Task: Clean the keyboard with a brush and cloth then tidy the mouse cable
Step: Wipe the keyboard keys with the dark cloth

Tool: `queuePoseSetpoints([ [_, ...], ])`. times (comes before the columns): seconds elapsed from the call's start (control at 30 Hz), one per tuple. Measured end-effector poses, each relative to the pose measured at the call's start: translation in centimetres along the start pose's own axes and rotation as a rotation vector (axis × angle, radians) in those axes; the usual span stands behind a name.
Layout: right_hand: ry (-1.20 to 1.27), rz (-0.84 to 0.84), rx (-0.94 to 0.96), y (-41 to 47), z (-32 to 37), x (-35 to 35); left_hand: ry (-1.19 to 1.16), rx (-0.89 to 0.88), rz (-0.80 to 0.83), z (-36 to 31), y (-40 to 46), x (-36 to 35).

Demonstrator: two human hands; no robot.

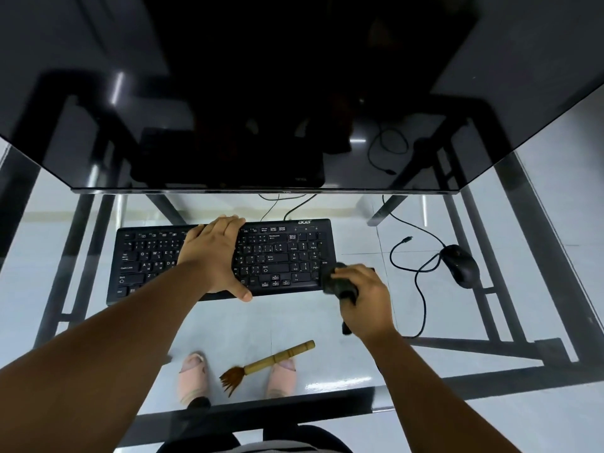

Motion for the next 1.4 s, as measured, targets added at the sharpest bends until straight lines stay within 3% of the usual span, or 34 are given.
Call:
queuePoseSetpoints([
  [0.33,-0.089,0.061,0.198,-1.9,0.9,-0.3,0.0,-0.001,0.008,-0.1,0.0,0.0],
  [0.53,0.094,-0.21,-0.323,1.9,-0.5,0.3,0.015,-0.01,0.011,-0.2,0.1,-0.2],
  [0.67,0.077,-0.237,-0.425,6.2,0.7,-1.8,0.049,-0.033,0.032,0.1,0.1,-0.6],
  [0.77,0.009,-0.192,-0.401,7.8,1.6,-3.5,0.105,-0.089,0.071,0.6,-0.1,-0.9],
  [0.93,0.163,-0.295,-0.552,7.6,0.9,-3.1,0.122,-0.101,0.062,1.0,-0.3,-0.9],
  [1.0,0.098,-0.287,-0.46,7.6,0.8,-2.8,0.119,-0.1,0.059,0.9,-0.2,-1.0],
  [1.13,-0.151,-0.056,-0.039,7.1,4.2,-5.1,0.127,-0.097,0.063,1.0,-0.2,-1.1],
  [1.2,-0.208,0.033,0.056,7.1,4.7,-6.0,0.133,-0.098,0.054,1.2,-0.1,-1.0],
  [1.27,-0.147,-0.079,-0.145,7.7,2.8,-4.7,0.128,-0.099,0.053,1.1,-0.1,-1.1],
  [1.33,0.003,-0.297,-0.521,7.5,-0.1,-2.7,0.124,-0.099,0.046,1.2,0.0,-1.1],
  [1.4,0.108,-0.451,-0.632,7.2,-0.6,-1.8,0.121,-0.1,0.046,1.2,0.0,-1.1],
])
Point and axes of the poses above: each hand's wrist, its own y-axis towards the middle knuckle, its own x-axis out of the back of the hand, z = x × y, the point moved 8 cm from there along y, towards the middle knuckle, and after that the axes turned 15 degrees about -z, right-handed, at the moved point
